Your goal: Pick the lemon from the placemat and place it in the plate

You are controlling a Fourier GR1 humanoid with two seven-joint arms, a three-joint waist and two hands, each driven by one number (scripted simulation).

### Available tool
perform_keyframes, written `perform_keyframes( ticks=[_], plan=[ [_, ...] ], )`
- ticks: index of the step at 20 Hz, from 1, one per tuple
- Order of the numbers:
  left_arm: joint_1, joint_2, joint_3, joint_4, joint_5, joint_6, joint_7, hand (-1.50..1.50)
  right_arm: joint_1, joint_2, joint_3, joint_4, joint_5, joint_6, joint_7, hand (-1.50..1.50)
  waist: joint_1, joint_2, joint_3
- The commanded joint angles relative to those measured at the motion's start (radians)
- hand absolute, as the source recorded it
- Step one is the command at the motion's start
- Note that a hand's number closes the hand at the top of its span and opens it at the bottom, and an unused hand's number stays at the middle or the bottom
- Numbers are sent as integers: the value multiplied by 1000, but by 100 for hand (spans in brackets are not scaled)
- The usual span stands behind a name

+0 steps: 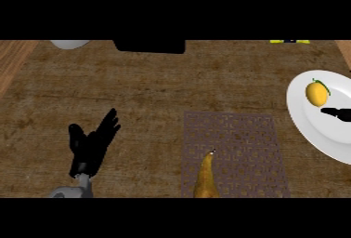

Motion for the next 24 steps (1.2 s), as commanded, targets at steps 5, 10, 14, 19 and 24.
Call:
perform_keyframes(
  ticks=[5,10,14,19,24],
  plan=[
    [-5,4,7,18,7,-11,4,0,24,-141,-75,77,-71,282,9,-150,-14,2,-1],
    [-18,-13,1,-2,-9,22,21,0,115,-179,-51,59,-57,478,-56,-150,-33,-4,1],
    [13,2,6,-22,8,-1,25,0,177,-225,-25,24,-39,556,-88,-150,-34,-7,3],
    [49,17,31,-12,25,-16,-9,0,277,-235,10,-28,-12,535,-167,-150,-40,-9,2],
    [41,-1,26,13,11,2,-27,0,331,-259,40,-66,4,532,-204,-150,-49,-10,2]
  ],
)
